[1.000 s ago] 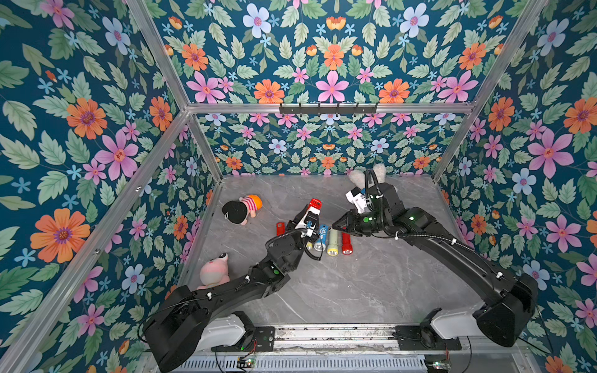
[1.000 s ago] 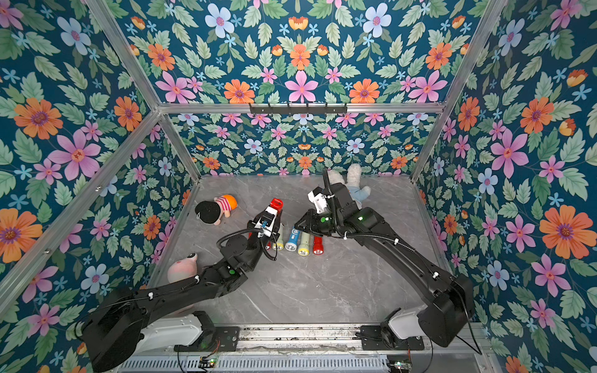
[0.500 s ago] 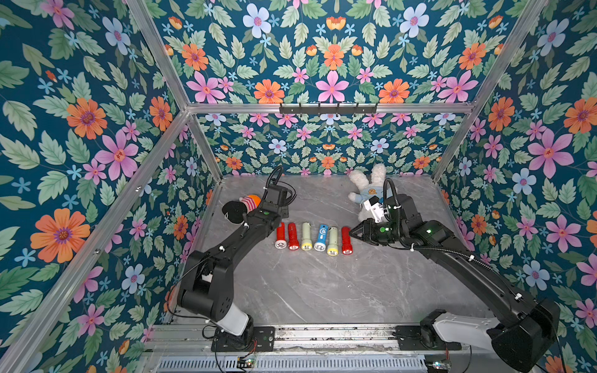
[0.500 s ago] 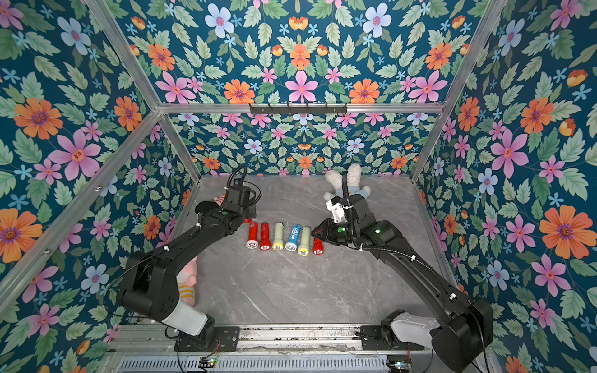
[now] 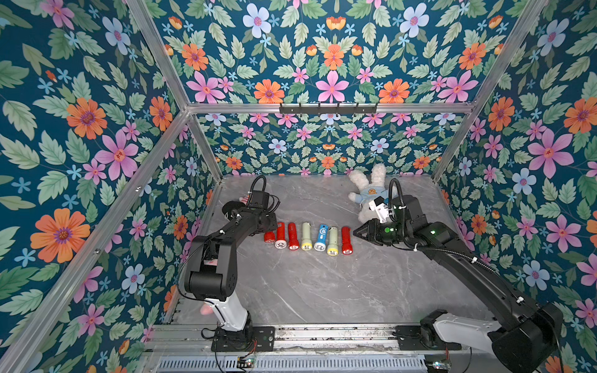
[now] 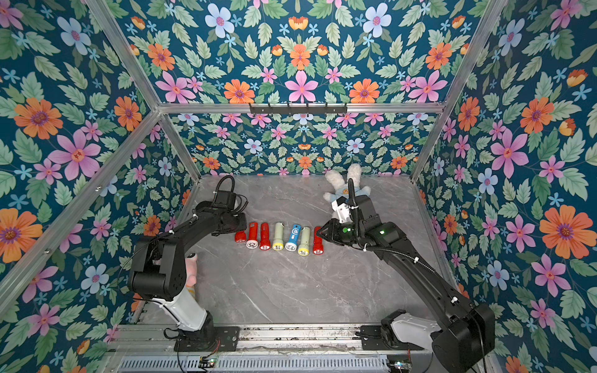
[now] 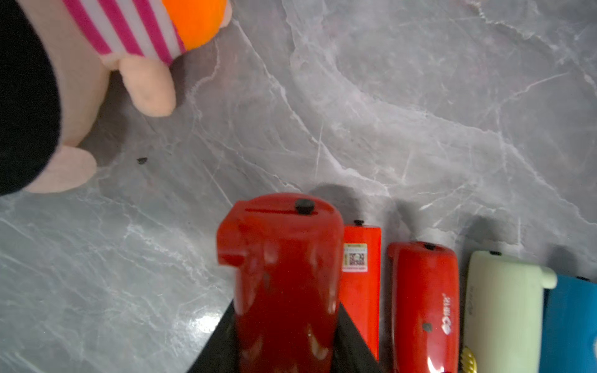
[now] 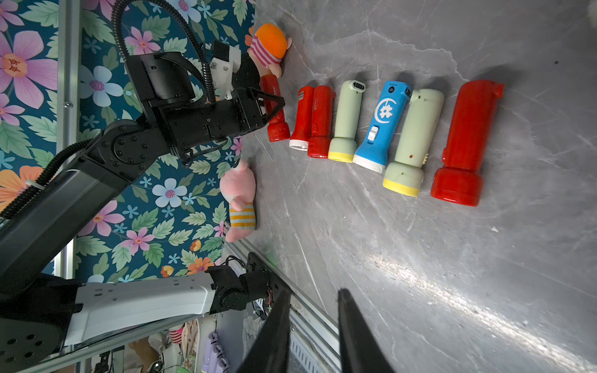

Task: Close the plug at the bottom of the flashlight
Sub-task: Place the flashlight at the center of the board.

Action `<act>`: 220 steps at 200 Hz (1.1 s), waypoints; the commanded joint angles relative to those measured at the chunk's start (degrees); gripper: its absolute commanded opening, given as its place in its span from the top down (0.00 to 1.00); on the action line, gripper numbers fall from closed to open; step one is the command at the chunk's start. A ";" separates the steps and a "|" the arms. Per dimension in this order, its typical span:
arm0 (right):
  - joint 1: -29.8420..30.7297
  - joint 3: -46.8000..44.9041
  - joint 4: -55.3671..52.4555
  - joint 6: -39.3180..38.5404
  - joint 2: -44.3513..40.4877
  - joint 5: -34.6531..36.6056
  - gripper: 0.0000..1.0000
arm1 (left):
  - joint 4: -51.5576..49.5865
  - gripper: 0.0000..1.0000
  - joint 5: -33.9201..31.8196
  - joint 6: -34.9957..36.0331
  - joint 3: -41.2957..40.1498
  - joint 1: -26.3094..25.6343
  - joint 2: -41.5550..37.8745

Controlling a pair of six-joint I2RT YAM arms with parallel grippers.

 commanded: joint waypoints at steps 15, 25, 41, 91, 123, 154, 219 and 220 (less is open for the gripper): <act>-0.46 0.28 2.11 -0.57 1.02 -1.69 0.72 | -1.62 1.00 1.75 2.07 0.27 0.38 2.39; -0.44 0.21 2.33 -0.47 1.10 -1.78 0.72 | -1.56 1.00 1.50 2.23 0.07 0.44 2.72; -0.51 0.02 2.64 -0.21 1.08 -1.69 0.72 | -1.56 1.00 1.17 2.47 -0.22 0.47 3.18; -0.51 -0.25 3.51 0.58 1.77 -2.12 0.72 | -1.38 0.82 0.62 2.57 -1.43 0.64 3.96; -0.52 -0.25 3.83 0.85 2.09 -2.57 0.72 | -1.14 0.63 0.06 2.46 -1.50 0.64 3.92; -0.50 -0.25 3.34 0.70 1.63 -2.41 0.69 | -1.54 0.49 -0.95 2.08 -0.86 0.72 2.40; -0.51 1.41 0.17 -0.85 -0.25 -0.12 0.55 | -2.64 0.00 -1.06 1.17 2.08 0.73 -4.71; -0.51 1.50 0.07 -0.92 -0.29 0.02 0.54 | -2.62 0.00 -1.05 1.16 2.13 0.73 -4.98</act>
